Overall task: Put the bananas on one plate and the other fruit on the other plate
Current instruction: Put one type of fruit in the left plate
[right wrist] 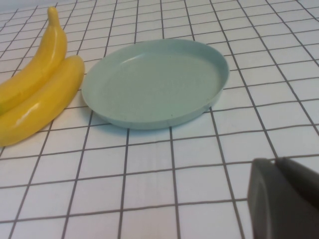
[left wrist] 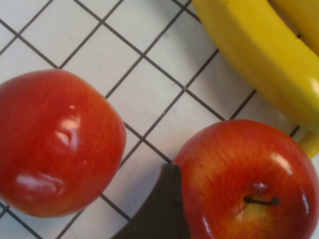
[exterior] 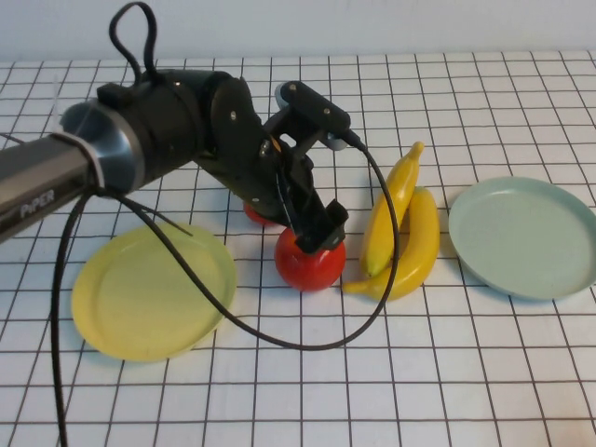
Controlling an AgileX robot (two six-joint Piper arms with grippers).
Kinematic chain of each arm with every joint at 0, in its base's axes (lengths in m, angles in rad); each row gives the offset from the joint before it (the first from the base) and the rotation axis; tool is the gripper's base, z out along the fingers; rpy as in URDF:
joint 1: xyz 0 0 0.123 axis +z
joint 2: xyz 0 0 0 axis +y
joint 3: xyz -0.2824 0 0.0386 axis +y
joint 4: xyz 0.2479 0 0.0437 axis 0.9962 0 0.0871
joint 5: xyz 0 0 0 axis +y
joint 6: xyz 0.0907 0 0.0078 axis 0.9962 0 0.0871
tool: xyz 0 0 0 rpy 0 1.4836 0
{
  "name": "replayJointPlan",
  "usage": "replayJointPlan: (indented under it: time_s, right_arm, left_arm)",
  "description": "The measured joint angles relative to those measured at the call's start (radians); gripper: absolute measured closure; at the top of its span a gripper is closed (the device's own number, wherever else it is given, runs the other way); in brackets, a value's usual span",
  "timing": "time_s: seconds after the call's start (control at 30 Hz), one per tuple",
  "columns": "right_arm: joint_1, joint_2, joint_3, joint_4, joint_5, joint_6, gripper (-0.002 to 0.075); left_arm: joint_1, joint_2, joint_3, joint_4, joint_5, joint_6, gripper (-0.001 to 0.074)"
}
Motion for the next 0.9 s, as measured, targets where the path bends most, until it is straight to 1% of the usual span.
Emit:
replayJointPlan:
  time_s: [0.23, 0.5, 0.77, 0.83, 0.9]
  right_arm:
    - [0.000, 0.000, 0.000, 0.000, 0.000, 0.000, 0.0742]
    - [0.000, 0.000, 0.000, 0.000, 0.000, 0.000, 0.0742]
    - [0.000, 0.000, 0.000, 0.000, 0.000, 0.000, 0.0742]
    - [0.000, 0.000, 0.000, 0.000, 0.000, 0.000, 0.0742]
    - [0.000, 0.000, 0.000, 0.000, 0.000, 0.000, 0.0742]
  left_arm:
    - [-0.003, 0.061, -0.011, 0.028, 0.011, -0.024, 0.0066]
    - [-0.003, 0.085, -0.017, 0.034, 0.013, -0.036, 0.0066]
    - [-0.003, 0.097, -0.024, 0.036, 0.004, -0.086, 0.0068]
    - [-0.003, 0.097, -0.026, 0.044, 0.002, -0.111, 0.0090]
    - [-0.004, 0.097, -0.026, 0.049, 0.002, -0.127, 0.0139]
